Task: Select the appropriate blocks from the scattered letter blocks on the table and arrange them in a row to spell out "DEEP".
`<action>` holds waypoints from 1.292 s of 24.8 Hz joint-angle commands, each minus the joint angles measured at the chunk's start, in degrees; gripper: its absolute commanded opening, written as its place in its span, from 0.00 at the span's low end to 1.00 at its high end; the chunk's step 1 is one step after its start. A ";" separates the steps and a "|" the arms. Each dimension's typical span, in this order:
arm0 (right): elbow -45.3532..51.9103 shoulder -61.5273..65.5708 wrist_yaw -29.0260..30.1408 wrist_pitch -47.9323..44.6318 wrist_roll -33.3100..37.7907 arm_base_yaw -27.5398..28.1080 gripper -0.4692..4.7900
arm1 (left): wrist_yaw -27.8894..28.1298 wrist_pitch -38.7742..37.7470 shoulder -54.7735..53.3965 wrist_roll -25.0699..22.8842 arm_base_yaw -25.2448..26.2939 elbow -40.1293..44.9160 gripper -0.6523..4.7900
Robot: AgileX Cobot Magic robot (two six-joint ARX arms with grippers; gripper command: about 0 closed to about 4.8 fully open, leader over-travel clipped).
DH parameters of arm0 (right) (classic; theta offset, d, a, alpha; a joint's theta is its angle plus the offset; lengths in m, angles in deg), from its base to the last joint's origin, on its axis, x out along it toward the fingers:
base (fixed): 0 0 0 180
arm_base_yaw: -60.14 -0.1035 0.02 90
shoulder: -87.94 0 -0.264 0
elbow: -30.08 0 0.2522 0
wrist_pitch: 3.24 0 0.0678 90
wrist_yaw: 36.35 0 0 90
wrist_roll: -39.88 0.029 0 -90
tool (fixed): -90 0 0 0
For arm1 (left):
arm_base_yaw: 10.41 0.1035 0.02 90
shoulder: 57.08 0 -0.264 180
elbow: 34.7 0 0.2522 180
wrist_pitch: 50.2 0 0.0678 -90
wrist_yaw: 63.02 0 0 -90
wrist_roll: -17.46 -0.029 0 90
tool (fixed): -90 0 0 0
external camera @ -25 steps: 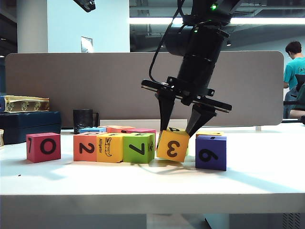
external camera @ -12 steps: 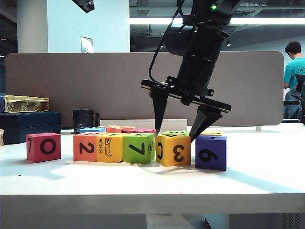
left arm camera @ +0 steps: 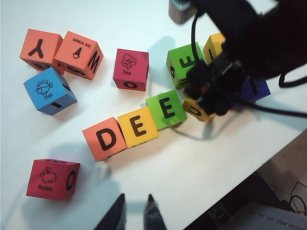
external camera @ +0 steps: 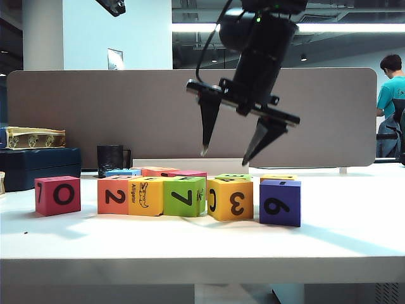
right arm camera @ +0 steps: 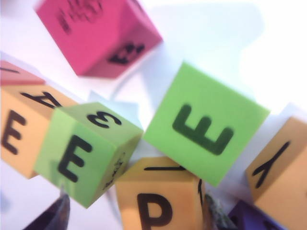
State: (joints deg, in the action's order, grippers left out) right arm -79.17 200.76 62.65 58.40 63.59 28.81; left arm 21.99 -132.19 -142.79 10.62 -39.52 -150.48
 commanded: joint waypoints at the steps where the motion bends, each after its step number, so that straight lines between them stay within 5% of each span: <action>1: -3.10 -0.37 -0.22 3.65 -3.26 0.66 0.75 | -0.20 0.09 0.33 0.00 -0.07 -0.15 0.21; 4: -3.98 -0.52 -1.07 7.08 -5.22 1.46 0.65 | -0.20 0.13 0.33 -0.02 -0.07 -0.15 0.21; 5: -3.96 -0.50 -2.32 9.05 -6.60 1.88 0.50 | -0.20 0.15 0.33 -0.02 -0.07 -0.15 0.21; 8: -3.96 -0.48 -5.38 11.56 -7.74 1.90 0.28 | -0.20 0.70 0.33 -0.04 -0.07 -0.15 0.21; 14: -3.82 -0.17 -6.38 13.38 -9.22 1.90 0.10 | -0.20 1.49 0.33 -0.04 -0.07 -0.15 0.21; 32: -2.99 0.37 -1.38 26.03 -13.27 -1.22 0.09 | -0.20 3.23 0.33 -0.22 -0.07 -0.15 0.21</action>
State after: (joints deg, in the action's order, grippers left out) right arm -82.12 201.32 61.11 83.73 50.78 27.98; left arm 22.01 -129.98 -142.79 10.62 -39.52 -150.48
